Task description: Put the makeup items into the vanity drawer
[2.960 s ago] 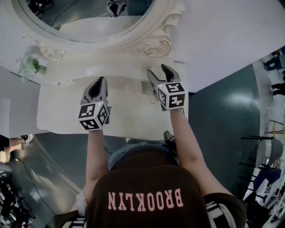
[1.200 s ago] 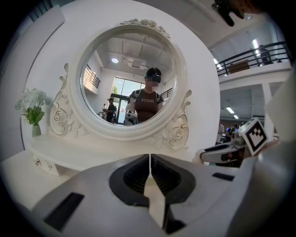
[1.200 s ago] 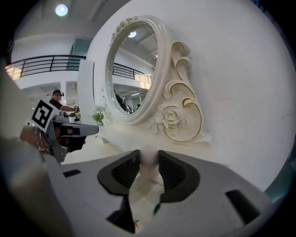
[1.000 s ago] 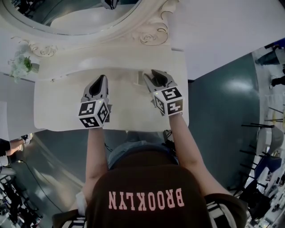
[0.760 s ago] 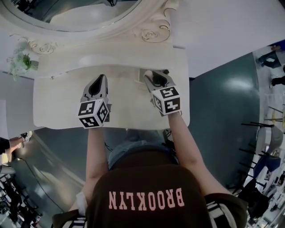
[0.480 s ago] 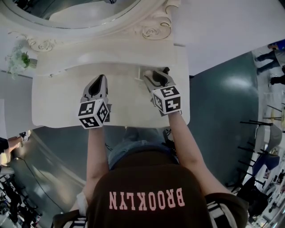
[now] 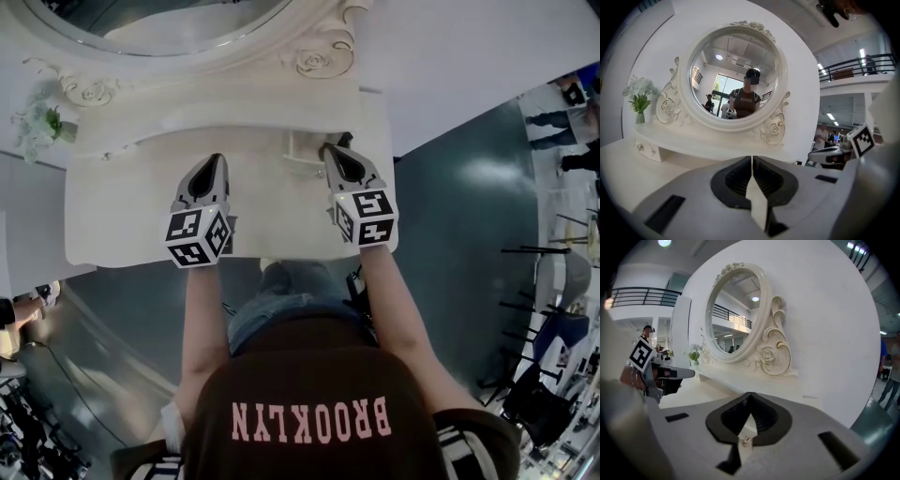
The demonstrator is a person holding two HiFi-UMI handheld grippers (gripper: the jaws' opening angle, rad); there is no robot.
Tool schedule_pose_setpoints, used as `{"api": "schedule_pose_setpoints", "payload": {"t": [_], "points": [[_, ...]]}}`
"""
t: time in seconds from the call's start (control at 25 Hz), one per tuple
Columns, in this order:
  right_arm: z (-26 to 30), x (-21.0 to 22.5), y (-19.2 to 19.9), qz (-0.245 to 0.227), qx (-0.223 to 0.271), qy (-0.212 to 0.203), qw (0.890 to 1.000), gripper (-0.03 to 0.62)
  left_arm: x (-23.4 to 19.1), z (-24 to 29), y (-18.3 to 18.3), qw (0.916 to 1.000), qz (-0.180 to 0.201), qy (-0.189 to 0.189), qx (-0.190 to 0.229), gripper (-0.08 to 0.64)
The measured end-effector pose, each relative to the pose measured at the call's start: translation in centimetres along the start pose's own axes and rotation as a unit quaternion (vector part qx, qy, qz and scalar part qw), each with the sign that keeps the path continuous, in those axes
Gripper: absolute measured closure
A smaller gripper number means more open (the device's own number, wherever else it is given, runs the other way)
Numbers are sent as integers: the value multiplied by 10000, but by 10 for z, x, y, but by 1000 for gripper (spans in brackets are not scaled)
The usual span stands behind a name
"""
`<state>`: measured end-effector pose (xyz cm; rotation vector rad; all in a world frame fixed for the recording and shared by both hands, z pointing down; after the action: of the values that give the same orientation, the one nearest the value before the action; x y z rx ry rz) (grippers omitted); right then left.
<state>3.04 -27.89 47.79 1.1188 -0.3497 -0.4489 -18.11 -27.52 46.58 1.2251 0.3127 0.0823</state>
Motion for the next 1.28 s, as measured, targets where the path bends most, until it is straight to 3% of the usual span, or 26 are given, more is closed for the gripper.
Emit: {"api": "schedule_pose_setpoints", "payload": {"t": [0.56,0.88,1.08,1.28], "points": [[-71,17,-23,-95,580,739,9955,594,48,-7,-26,9971,180,639,384,551],[-84,35,-37,-137,821,685,9942,594,66,-3,-42,9968,229,521,564,551],[-100,44,-59,-104,1099,570,9922,594,88,-6,-60,9940,461,579,802,551],[-112,48,-82,-513,1247,678,9885,594,96,-13,-81,9911,703,503,1013,551]]}}
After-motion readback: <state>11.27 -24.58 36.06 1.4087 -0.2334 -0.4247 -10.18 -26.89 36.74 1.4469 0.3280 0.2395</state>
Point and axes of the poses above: the fingertips, and each gripper's own axes: z forward along the fingers, x to its right, y out of its underside, the point moved 1 cm from there along -z, backward along the fingers, and after that the axes turned 5 degrees about -y, right-handed, at the moved point
